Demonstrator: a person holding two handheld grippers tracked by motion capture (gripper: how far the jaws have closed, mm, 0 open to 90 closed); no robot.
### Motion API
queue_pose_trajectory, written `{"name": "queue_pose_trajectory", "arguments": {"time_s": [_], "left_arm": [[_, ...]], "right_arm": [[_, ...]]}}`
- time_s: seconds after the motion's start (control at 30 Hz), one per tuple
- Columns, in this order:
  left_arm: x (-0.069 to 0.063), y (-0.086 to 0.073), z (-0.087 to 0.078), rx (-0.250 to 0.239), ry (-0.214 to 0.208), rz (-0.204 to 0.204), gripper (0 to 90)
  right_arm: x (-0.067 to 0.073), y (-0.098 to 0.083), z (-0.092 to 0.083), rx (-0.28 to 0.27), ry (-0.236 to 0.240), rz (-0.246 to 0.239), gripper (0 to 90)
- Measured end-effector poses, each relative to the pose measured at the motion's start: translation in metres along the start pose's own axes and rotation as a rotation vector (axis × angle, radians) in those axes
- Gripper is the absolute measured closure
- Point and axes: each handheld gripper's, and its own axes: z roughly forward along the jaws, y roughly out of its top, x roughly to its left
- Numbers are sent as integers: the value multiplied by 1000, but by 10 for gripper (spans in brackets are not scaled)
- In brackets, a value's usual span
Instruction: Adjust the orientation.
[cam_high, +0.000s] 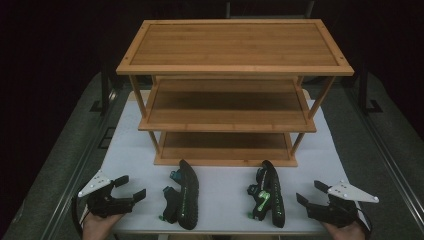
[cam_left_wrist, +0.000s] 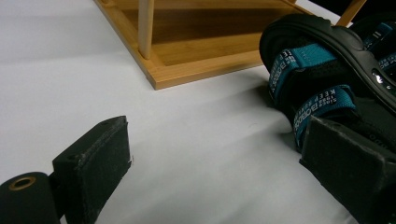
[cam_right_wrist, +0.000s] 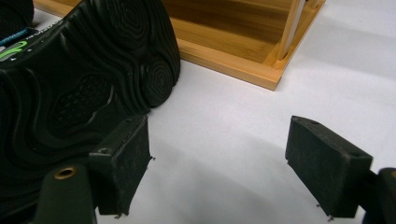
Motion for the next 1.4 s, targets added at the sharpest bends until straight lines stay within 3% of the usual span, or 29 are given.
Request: {"name": "queue_pose_trajectory", "arguments": {"time_s": [0.5,0.87,0.97,1.03,1.23,1.4], "left_arm": [[-10,-4,0,34,-40,36,74],[-21,-4,15,108,-58,90,79],[-27,-3,23,144,-88,120,123],[-28,-3,24,149,-91,123,125],[-36,2,34,173,-117,140,268],[-40,5,44,190,-137,150,318]], "right_arm": [[4,3,-2,-5,4,-11,213],[4,3,-3,-7,7,-5,213],[4,3,-4,-11,6,-4,214],[4,3,-4,-11,5,-2,213],[5,3,-3,-10,8,-6,214],[6,4,-3,-13,4,-11,214]]}}
